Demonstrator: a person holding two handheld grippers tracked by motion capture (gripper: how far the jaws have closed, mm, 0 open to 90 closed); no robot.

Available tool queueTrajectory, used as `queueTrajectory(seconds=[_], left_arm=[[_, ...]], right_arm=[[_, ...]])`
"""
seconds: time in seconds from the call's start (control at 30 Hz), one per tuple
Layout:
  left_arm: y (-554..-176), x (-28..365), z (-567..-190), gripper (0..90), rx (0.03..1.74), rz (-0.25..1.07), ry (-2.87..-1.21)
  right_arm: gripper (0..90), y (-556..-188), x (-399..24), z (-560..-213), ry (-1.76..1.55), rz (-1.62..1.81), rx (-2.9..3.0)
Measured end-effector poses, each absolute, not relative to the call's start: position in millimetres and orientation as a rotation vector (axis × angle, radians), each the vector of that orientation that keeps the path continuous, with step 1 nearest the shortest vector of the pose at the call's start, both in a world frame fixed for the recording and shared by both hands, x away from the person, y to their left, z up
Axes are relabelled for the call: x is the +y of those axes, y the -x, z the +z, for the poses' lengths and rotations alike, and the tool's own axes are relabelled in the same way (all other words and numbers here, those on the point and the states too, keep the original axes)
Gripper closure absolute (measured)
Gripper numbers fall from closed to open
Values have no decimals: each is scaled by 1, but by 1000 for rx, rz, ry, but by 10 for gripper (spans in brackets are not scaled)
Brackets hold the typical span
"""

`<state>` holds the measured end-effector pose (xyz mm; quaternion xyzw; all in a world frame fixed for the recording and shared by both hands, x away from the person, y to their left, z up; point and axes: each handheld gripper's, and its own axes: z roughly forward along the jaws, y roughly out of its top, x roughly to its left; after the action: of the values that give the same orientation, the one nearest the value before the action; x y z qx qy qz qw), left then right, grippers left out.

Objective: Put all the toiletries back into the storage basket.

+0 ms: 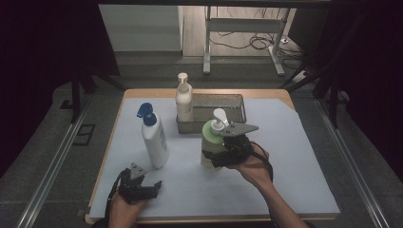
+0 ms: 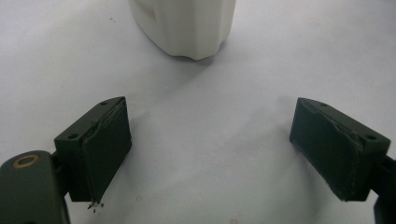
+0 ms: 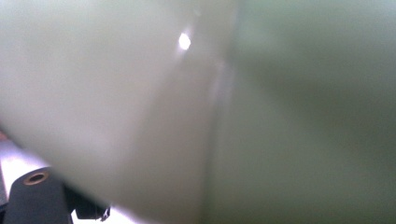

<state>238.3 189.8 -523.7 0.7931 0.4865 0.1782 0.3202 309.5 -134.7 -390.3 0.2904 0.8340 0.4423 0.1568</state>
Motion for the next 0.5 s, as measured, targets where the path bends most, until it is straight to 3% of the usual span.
queueTrajectory(seconds=[0.5], left_arm=[[-238,190,-524,123,1277,467,-2084]], right_arm=[[119,-338,-132,-377,-876,1250,2328]])
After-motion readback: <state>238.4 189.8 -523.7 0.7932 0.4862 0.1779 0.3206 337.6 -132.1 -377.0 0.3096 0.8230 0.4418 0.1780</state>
